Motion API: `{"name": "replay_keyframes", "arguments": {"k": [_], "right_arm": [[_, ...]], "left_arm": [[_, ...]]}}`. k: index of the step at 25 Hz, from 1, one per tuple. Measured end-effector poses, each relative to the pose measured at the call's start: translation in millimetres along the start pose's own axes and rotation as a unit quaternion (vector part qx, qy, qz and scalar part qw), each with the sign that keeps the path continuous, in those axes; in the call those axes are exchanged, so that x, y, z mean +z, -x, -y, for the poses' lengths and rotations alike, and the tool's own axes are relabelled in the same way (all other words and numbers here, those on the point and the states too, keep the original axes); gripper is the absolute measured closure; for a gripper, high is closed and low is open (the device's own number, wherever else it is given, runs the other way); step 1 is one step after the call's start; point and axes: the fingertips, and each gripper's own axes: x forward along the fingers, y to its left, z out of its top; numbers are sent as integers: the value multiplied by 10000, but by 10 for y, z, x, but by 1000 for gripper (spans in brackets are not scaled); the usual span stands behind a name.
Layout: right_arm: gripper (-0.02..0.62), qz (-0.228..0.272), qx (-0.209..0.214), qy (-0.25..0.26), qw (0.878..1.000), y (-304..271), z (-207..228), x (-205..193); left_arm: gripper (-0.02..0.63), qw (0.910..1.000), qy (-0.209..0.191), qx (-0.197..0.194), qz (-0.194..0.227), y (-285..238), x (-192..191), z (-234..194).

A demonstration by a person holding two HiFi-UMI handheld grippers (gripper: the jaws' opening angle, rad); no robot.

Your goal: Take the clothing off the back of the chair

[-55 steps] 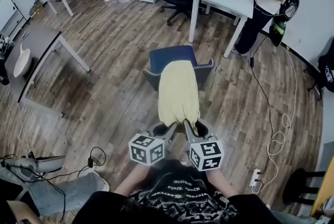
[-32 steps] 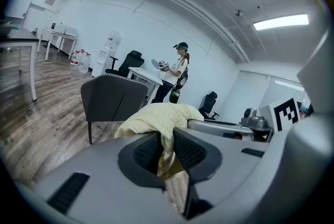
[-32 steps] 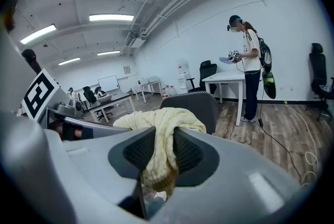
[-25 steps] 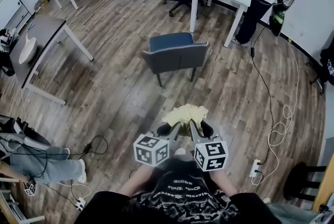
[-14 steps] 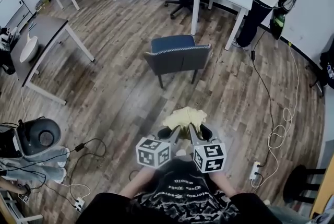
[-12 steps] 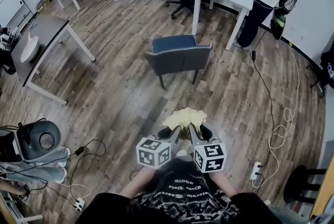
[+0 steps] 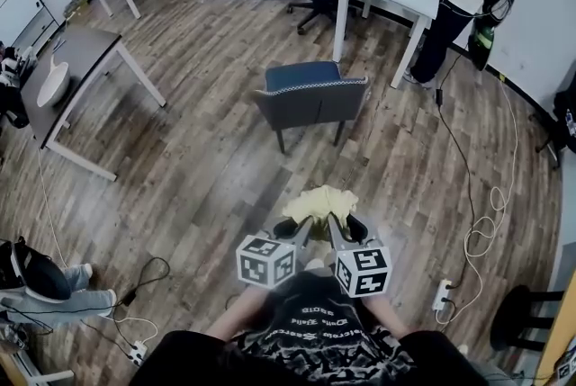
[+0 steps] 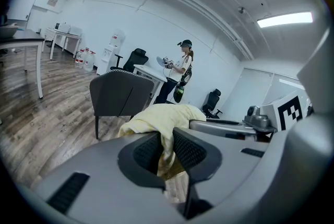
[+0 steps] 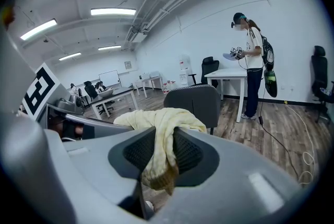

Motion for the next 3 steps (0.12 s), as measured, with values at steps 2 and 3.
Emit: {"name": "replay_keyframes", "arguments": {"k": [2,3], "right_arm": [[494,4,3,12,10000,4,2,8],[494,6,4,18,10000,6,4,14]], "left_arm": [[545,10000,9,-5,3,4,8,4],[545,10000,14,-8,5,6,13,6]]}}
